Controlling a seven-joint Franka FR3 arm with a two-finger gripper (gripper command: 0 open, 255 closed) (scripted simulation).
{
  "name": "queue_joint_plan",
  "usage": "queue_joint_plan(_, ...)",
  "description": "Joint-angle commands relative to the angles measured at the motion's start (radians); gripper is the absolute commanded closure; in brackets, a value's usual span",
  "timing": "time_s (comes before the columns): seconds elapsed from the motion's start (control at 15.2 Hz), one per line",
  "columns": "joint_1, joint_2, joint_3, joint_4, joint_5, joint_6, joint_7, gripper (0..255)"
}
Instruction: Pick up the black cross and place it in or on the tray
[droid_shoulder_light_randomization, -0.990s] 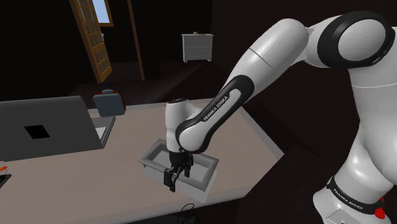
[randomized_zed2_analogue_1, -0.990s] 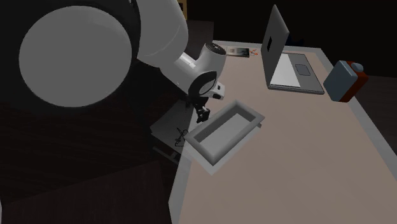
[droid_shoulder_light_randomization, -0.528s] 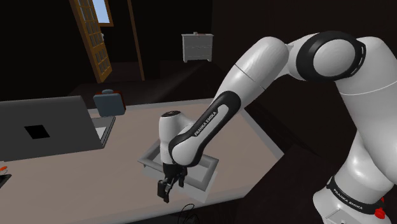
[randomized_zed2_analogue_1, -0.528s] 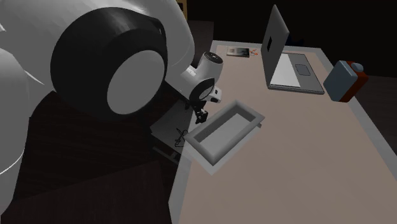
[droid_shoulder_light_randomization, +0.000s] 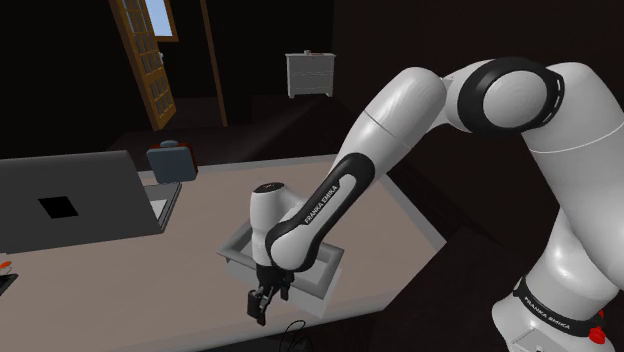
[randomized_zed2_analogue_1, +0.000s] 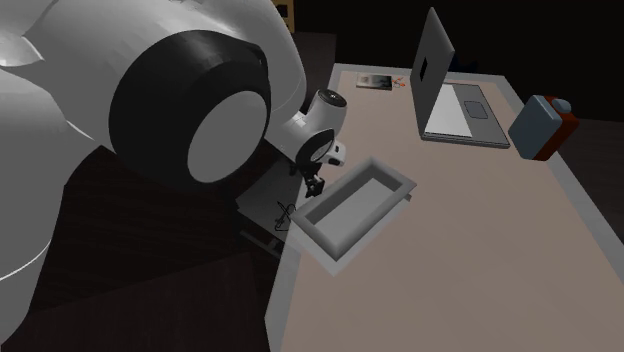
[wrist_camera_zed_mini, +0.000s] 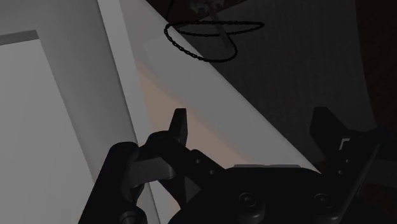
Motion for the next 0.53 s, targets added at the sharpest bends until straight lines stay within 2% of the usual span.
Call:
queue_joint_plan(0.0,-0.001,0.002,-0.001,-0.001,0.0,0.0,0.0,0)
queue_joint_plan(0.07,-0.001,0.002,-0.001,-0.001,0.0,0.0,0.0,0)
queue_joint_plan(0.13,-0.001,0.002,-0.001,-0.001,0.0,-0.001,0.0,255)
queue_joint_plan(0.46,-0.001,0.002,-0.001,0.0,0.0,-0.001,-0.001,255)
